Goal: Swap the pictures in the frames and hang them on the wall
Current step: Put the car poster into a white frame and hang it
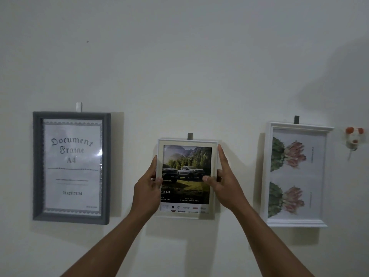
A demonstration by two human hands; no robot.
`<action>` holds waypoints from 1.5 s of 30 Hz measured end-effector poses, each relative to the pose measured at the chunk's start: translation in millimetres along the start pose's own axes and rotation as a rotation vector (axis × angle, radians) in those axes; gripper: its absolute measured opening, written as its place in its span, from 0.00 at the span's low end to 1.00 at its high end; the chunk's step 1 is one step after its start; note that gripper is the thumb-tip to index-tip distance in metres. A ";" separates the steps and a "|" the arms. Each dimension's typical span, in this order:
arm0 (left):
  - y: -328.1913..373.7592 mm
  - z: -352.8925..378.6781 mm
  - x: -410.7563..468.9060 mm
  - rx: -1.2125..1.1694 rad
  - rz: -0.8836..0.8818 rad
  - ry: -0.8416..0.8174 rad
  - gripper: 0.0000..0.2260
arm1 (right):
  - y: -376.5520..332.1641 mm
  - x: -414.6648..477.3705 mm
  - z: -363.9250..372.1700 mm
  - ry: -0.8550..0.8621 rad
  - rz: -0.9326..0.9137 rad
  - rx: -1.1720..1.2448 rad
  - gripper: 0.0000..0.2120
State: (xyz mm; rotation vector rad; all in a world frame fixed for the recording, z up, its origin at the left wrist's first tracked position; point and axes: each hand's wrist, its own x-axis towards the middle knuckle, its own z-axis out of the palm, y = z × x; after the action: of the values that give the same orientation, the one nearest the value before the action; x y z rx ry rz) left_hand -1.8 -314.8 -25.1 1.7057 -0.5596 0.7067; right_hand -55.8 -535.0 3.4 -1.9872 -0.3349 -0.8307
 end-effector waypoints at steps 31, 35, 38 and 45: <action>1.9 8.8 5.4 0.066 0.089 0.043 0.30 | 6.7 6.8 -4.7 0.157 -0.062 -0.129 0.42; -4.0 11.3 4.8 0.138 0.113 0.067 0.30 | 0.0 0.5 2.8 0.165 -0.025 -0.117 0.42; -4.9 12.1 4.0 0.178 0.123 0.077 0.31 | 2.7 -0.2 4.7 0.185 -0.024 -0.087 0.42; -7.4 13.6 5.0 0.152 0.101 0.072 0.32 | 5.6 -0.5 5.4 0.178 -0.010 -0.118 0.41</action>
State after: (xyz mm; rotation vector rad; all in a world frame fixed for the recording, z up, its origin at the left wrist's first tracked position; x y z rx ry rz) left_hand 9.1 -326.2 -28.9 1.7944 -0.5558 0.8989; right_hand -50.9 -533.4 -2.4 -2.0037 -0.1963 -1.0464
